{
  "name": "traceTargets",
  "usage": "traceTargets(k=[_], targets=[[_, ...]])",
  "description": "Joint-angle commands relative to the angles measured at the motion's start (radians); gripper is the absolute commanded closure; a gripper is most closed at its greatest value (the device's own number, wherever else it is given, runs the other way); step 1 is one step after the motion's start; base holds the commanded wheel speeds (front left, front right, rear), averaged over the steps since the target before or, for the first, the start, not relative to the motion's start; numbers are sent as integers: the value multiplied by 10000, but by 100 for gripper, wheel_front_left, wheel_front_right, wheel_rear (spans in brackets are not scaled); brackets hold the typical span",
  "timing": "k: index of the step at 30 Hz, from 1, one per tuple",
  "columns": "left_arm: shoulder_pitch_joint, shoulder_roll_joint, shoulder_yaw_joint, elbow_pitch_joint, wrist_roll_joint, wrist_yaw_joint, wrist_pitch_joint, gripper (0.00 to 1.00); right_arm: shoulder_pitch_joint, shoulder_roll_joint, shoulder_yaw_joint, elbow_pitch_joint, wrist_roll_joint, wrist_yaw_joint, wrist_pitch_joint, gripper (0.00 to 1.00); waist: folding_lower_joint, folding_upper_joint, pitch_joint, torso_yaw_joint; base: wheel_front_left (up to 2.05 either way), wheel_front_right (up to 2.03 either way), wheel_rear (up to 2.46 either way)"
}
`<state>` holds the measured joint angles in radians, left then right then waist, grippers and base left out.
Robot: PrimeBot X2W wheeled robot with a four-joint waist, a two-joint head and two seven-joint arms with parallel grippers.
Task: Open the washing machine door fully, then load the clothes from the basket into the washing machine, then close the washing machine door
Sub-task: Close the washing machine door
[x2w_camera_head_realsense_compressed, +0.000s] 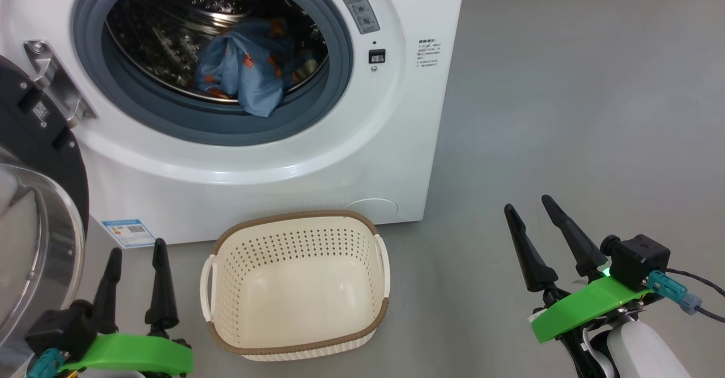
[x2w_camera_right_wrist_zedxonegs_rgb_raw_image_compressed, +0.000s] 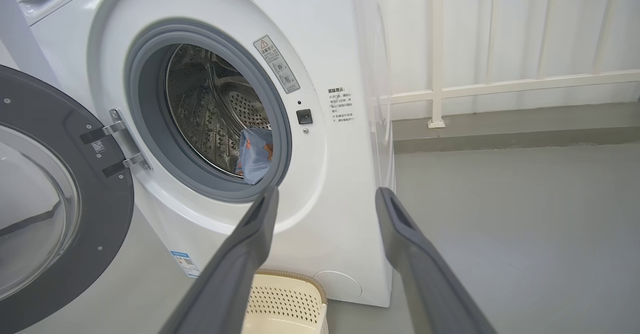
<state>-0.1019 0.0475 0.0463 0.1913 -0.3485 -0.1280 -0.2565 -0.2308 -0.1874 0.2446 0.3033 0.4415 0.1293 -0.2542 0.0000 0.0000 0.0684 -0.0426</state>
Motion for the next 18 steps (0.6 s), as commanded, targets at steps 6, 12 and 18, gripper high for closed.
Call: traceTargets(k=[6, 12, 18], targets=[[-165, 125, 316, -305, 54, -23, -53, 0, 26, -4, 212, -239, 52, 14, -76, 0, 0, 0, -5, 20, 0, 0, 0], [-173, 118, 303, -292, 69, -24, -53, 0, 23, -8, 205, -227, 60, 14, -76, 0, 0, 0, -18, 64, 0, 0, 0], [-196, 114, 278, -291, 84, -25, -53, 0, 36, 16, 185, -226, 51, 14, -76, 0, 0, 0, -11, 178, 0, 0, 0]])
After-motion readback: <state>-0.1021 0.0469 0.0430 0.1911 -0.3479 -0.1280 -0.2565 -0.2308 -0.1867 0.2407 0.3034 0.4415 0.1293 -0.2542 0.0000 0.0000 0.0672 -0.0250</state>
